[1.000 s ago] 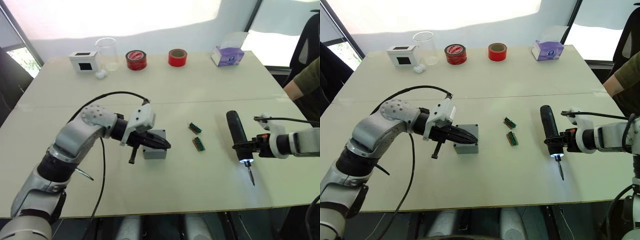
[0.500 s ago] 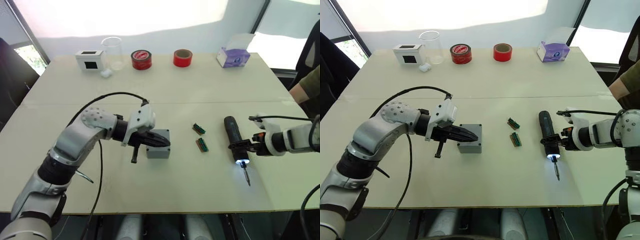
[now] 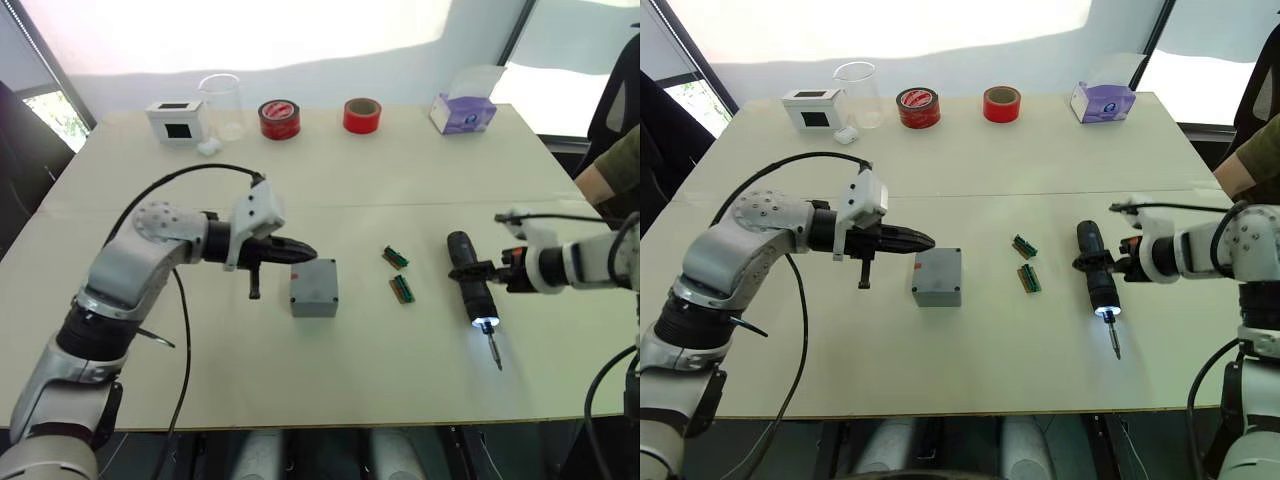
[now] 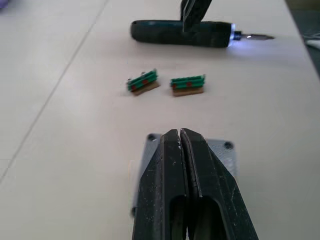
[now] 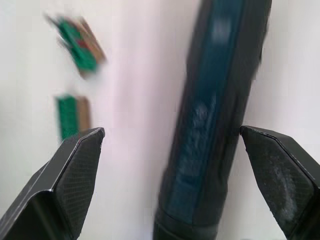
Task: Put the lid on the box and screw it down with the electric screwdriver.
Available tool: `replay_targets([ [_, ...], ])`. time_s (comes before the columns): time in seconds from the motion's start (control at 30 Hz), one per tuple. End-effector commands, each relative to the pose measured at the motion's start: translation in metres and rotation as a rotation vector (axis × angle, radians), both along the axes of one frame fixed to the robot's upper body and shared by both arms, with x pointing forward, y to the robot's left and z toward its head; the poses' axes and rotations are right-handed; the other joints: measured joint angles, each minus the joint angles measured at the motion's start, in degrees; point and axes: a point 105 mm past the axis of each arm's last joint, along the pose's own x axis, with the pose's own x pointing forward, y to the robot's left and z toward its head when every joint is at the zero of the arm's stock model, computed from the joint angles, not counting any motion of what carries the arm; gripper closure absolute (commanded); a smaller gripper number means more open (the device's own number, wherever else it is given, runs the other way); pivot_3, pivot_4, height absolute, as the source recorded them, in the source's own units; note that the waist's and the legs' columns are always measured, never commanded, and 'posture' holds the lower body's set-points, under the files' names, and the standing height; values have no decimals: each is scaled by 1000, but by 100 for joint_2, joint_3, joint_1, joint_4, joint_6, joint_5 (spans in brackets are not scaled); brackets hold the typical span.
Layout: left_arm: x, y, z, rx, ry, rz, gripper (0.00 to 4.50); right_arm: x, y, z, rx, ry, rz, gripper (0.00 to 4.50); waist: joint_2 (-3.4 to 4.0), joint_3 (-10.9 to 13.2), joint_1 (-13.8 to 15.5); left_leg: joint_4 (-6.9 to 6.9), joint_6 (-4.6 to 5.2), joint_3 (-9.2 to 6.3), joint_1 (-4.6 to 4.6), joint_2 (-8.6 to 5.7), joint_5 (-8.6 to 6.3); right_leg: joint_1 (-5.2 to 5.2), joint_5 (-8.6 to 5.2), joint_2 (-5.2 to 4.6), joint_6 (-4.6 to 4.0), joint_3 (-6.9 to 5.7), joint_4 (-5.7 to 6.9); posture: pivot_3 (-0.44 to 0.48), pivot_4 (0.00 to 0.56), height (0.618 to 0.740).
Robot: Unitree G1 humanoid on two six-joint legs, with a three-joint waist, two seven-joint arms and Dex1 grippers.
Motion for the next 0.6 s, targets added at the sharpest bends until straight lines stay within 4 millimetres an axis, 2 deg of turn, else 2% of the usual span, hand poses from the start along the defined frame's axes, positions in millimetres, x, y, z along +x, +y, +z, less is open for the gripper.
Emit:
replay_targets([
  [0.03,11,22,21,-60,-65,106,4500,15,11,48,-1,-238,64,18,0,0,-1,0,0,1,0,0,0,0,0,-1,0,0,0,0,150,740],
  [0.1,17,31,17,-67,-60,167,4500,18,33,67,24,-356,159,18,0,0,0,0,0,1,0,-1,0,0,0,-2,0,0,1,0,150,740],
  [0.17,27,36,3,-68,-61,263,4500,11,65,70,-19,-469,323,18,2,-1,3,0,0,-1,0,-1,0,-1,0,-2,0,-2,2,0,150,740],
  [0.2,30,37,-5,-77,-50,299,4500,2,89,61,-55,-522,446,18,1,-2,4,-2,0,-1,0,-1,0,-1,0,-2,0,-1,2,0,150,740],
  [0.27,24,32,-19,-98,18,295,4500,-18,121,42,-94,-569,629,18,-7,-4,6,-4,0,-6,0,0,0,-1,0,-1,0,-2,4,0,150,740],
  [0.33,15,27,-29,-96,68,275,4500,-38,140,18,-120,-545,770,18,-12,-1,13,-1,-1,-6,-5,-1,0,-4,0,-3,0,-2,5,0,150,740],
  [0.37,13,27,-33,-89,79,277,4500,-47,147,7,-126,-530,827,18,-13,0,26,1,-1,-6,-10,-2,0,-8,0,-4,0,-2,7,0,150,740],
  [0.47,11,29,-43,-46,85,292,4500,-58,157,-10,-115,-510,889,18,-15,1,39,17,-2,-9,-24,-10,1,-17,6,-10,9,-2,10,0,150,740],
  [0.6,5,33,-67,76,87,274,4500,-56,166,-41,-204,-470,902,18,-24,-6,10,12,-6,-9,-13,-8,3,-11,8,-10,10,-1,10,0,150,740],
])
